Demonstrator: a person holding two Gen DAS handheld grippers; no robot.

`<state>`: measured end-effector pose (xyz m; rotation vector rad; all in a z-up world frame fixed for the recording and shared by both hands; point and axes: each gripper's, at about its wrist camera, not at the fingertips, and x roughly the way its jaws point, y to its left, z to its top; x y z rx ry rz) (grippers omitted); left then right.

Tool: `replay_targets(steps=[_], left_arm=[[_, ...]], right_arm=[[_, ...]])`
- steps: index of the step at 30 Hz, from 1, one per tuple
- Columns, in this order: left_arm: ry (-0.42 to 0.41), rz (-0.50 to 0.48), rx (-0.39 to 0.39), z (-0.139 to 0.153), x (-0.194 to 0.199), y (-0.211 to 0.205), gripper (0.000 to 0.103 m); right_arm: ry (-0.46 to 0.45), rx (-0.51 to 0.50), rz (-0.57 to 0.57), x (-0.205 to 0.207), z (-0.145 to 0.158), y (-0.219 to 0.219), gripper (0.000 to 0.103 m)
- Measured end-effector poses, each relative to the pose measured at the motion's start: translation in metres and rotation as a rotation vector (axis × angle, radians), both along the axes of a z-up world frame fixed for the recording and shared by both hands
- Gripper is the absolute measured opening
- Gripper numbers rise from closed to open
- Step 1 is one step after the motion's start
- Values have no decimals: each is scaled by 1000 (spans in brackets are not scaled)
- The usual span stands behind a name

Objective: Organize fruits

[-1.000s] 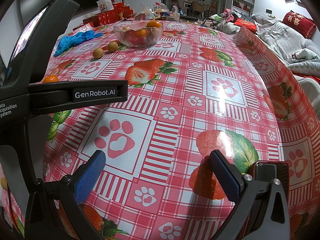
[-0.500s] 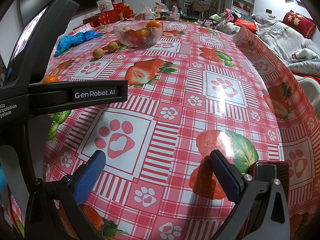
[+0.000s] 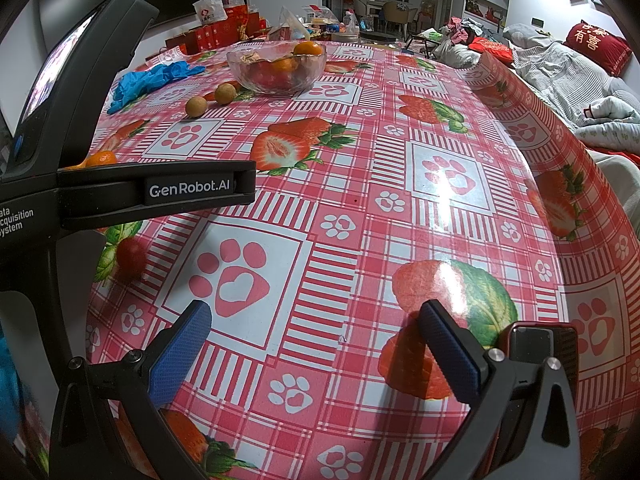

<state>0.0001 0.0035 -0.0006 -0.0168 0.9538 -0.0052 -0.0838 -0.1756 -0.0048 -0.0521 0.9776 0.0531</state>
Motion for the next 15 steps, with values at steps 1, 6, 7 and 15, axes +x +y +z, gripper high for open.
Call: replay_targets(steps=[1,6,7,15], left_arm=[[0,0,0,0,0,0,103],[0,0,0,0,0,0,103],[0,0,0,0,0,0,103],[50,-25,-7,6,-1,-5,103]], right_arm=[[0,0,0,0,0,0,103],[0,0,0,0,0,0,103],[0,0,0,0,0,0,103],[0,0,0,0,0,0,103]])
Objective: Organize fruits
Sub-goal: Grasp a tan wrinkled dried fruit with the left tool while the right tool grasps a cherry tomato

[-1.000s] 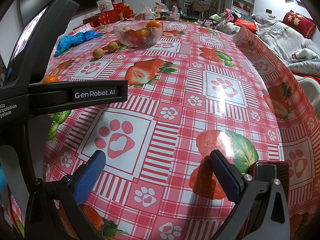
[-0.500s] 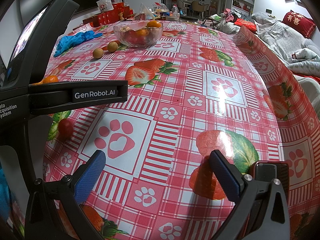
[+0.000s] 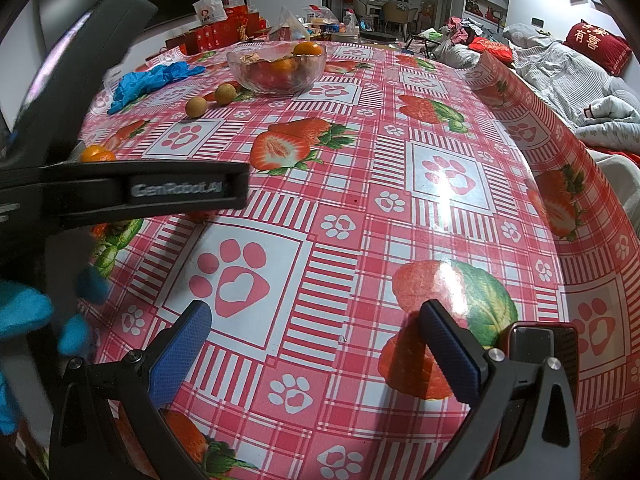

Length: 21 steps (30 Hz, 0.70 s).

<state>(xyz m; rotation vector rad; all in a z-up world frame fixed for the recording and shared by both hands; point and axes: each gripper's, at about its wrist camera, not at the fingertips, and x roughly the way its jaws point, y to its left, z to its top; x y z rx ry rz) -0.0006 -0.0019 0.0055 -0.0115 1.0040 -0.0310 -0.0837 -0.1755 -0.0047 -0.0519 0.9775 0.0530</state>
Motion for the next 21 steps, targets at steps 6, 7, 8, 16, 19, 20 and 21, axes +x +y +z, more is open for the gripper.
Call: replay_targets(steps=[6,7,8,16,19,20,21], left_arm=[[-105,-14,-18,40,-39,10,103],[-124,-14,-21,48,-50,16,103],[-134,-12,-25,53,-58,23,103],[-90,3,-37,41,-136,83,103],[-37,33,-27,23,-149,98,103],[-16,51,-24,17,-149,102,103],[0,60,-32,12,-148,105,103]], right_arm=[[0,0,0,0,0,0,103],[0,0,0,0,0,0,103],[0,0,0,0,0,0,103],[0,0,0,0,0,0,103],[0,-1,0,0,0,0,103],[0,-1,0,0,0,0,103],[0,0,0,0,0,0,103]])
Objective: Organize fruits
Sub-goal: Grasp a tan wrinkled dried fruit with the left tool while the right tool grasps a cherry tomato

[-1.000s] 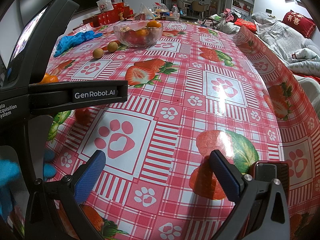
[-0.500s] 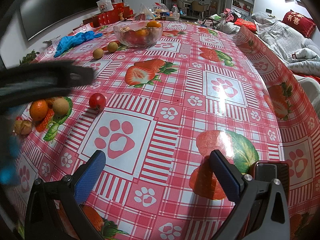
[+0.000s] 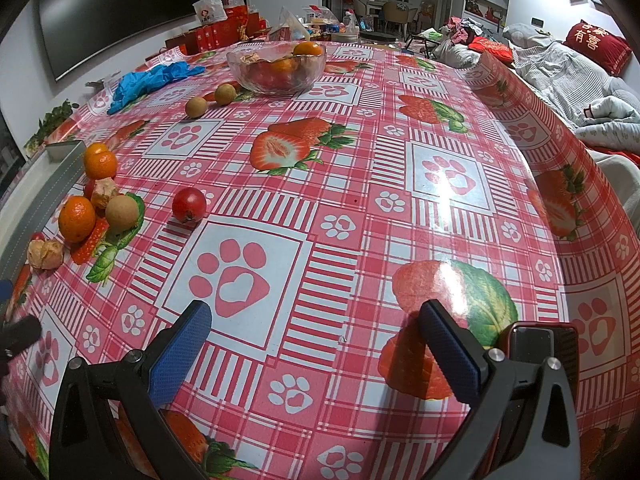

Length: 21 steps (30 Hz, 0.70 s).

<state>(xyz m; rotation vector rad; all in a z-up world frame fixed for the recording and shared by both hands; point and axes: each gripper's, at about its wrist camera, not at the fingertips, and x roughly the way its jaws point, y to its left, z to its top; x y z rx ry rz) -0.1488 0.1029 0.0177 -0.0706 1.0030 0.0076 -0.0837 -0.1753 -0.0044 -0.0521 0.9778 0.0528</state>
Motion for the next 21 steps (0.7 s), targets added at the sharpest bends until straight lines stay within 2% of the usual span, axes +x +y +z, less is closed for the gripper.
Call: replay_targets(steps=[3,6,11,14,17,21], left_arm=[[35,14,-8,-13,5,2,103],[33,7,37,-15,5,-4,103],[6,3,41,-17,1,-5,103],[37,-14,42,-16,4,-3,103],[85,-15,61,-11,7,-1,103],[-21,-38,103,16,-2,-2,103]], right_arm=[[0,-1,0,0,0,0,103],[1,0,0,-1,0,0,103],[17,-1,-6,-3,1,-1,103],[75,6,-18,9,-1,7,103],[87,34,43,20,2,22,103],[79,38,95,29,6,48,103]])
